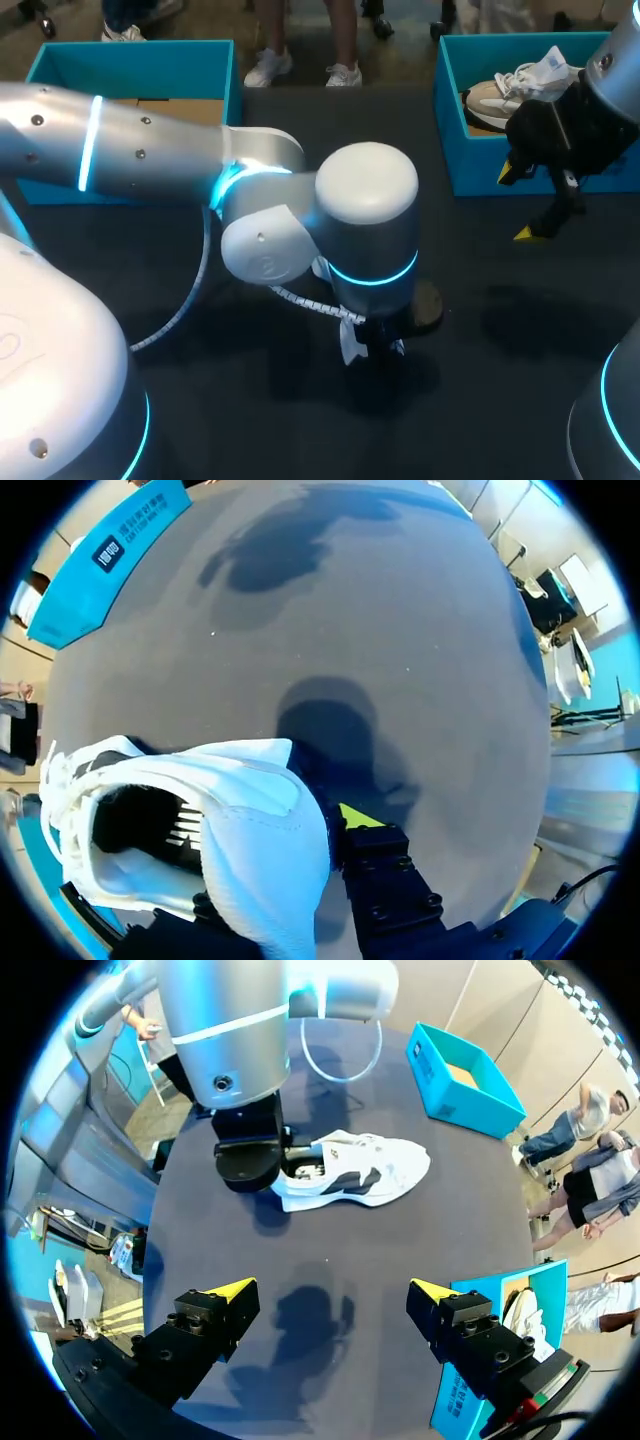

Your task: Take the shoe out of the shoebox, open the shoe tongue, remove and reinsert the insole, then place the shoe into the shoebox

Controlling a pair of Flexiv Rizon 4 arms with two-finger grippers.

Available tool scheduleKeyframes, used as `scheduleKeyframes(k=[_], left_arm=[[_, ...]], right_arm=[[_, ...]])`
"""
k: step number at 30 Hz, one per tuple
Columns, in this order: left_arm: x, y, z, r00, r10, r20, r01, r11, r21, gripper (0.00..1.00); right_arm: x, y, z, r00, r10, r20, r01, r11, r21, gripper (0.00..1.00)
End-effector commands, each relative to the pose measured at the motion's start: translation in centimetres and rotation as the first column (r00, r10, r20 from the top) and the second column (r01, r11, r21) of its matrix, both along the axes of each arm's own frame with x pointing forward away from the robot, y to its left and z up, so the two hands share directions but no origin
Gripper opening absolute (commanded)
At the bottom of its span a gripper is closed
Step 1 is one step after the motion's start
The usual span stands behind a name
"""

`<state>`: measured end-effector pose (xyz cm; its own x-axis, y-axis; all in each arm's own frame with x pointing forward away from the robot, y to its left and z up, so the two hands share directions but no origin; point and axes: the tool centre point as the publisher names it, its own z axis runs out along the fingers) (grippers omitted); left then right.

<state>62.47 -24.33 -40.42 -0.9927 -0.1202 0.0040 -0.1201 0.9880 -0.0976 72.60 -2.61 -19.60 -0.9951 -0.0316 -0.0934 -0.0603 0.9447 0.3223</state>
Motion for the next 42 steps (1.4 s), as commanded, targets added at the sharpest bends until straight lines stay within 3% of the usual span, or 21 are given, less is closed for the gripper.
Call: scheduleKeyframes(k=[1, 21, 34, 42], left_arm=[[0.2, 0.3, 2.0, 1.000, -0.006, -0.004, 0.006, 1.000, 0.016, 0.00], [0.2, 2.5, 14.7, 0.999, -0.009, -0.036, 0.010, 1.000, 0.026, 0.00], [0.9, 4.2, 19.9, 0.999, -0.034, -0.028, 0.036, 0.998, 0.057, 0.00], [0.9, 4.2, 19.9, 0.999, -0.034, -0.028, 0.036, 0.998, 0.057, 0.00]], right_arm=[[0.0, 0.0, -0.1, 1.000, 0.000, 0.000, 0.000, 1.000, 0.000, 1.00], [0.0, 0.0, -0.1, 1.000, 0.000, 0.000, 0.000, 1.000, 0.000, 1.00], [0.0, 0.0, -0.1, 1.000, 0.000, 0.000, 0.000, 1.000, 0.000, 1.00], [0.0, 0.0, -0.1, 1.000, 0.000, 0.000, 0.000, 1.000, 0.000, 1.00]])
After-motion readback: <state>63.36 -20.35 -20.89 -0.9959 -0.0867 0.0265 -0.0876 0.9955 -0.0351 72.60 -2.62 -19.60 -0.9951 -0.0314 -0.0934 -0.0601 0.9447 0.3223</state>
